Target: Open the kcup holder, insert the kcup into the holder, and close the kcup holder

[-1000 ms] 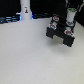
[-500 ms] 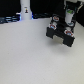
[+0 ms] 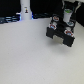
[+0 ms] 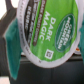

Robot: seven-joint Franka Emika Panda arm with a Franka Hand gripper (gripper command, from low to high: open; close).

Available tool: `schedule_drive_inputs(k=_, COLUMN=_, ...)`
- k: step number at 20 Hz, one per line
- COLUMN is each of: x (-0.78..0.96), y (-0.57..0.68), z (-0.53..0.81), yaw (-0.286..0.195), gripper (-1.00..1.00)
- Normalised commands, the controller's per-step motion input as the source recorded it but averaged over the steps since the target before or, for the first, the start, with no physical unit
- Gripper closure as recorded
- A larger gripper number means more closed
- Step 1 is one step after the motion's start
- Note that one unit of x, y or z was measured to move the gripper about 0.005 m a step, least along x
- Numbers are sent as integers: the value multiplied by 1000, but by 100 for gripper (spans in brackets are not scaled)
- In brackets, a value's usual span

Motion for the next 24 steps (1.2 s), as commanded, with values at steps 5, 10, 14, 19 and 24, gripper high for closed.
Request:
schedule_drive_inputs(k=5, x=-109, y=-128, z=-62, yaw=3, gripper=100)
schedule_drive_inputs(k=10, x=95, y=-82, z=-17, yaw=-3, gripper=100)
schedule_drive_inputs(k=14, x=116, y=-43, z=-10, yaw=-1, gripper=100)
schedule_drive_inputs(k=19, x=45, y=-50, z=-39, yaw=0, gripper=100)
schedule_drive_inputs(k=24, x=151, y=-13, z=-134, yaw=0, gripper=100)
